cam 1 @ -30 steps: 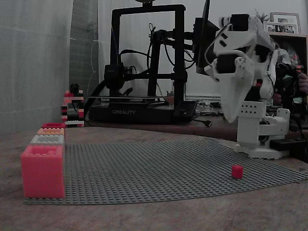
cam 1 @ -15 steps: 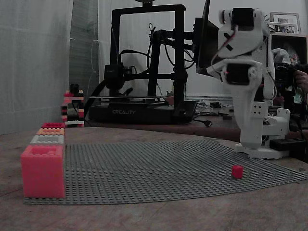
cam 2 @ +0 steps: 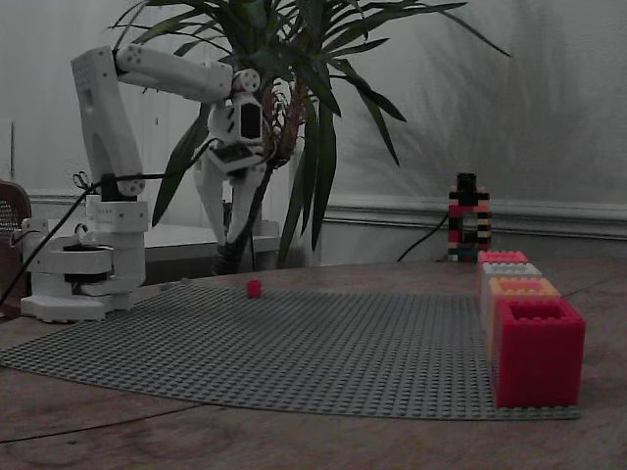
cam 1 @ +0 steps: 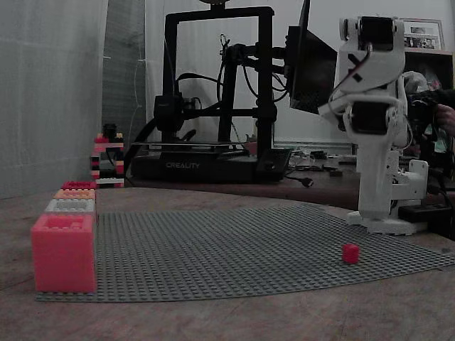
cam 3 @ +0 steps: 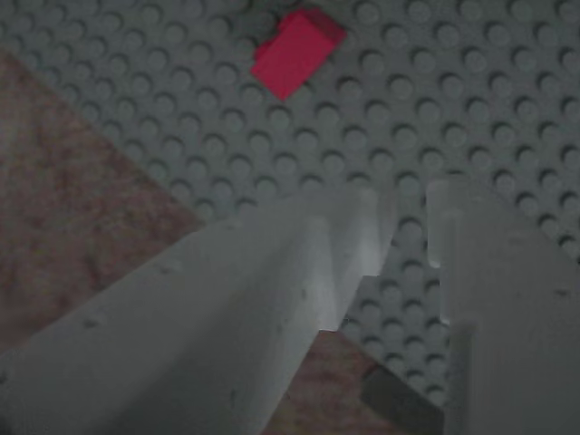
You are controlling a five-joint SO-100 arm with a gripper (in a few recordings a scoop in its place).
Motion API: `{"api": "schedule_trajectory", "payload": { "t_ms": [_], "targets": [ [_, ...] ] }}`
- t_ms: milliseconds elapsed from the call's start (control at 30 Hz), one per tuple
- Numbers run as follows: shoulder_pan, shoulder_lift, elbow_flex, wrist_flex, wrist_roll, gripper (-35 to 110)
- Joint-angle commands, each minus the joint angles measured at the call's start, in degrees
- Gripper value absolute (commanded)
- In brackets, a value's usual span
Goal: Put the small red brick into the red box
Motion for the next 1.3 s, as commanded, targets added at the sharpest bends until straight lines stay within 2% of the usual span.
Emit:
{"api": "schedule_trajectory", "payload": {
  "t_ms": [0, 233, 400, 467, 800, 1000, 1267],
  "targets": [
    [-2.11, 0.44, -2.55, -1.14, 1.85, 3],
    [-1.93, -1.67, -2.46, -6.06, 4.04, 3],
    [-1.14, -5.45, -2.46, -7.91, 6.33, 13],
    [0.26, -6.94, -2.46, -8.26, 6.59, 13],
    [6.77, -4.13, -1.93, -5.80, 9.93, 14],
    [6.77, -4.48, -1.93, -5.36, 13.10, 20],
    [6.68, -7.03, -2.37, -4.57, 15.29, 20]
  ]
}}
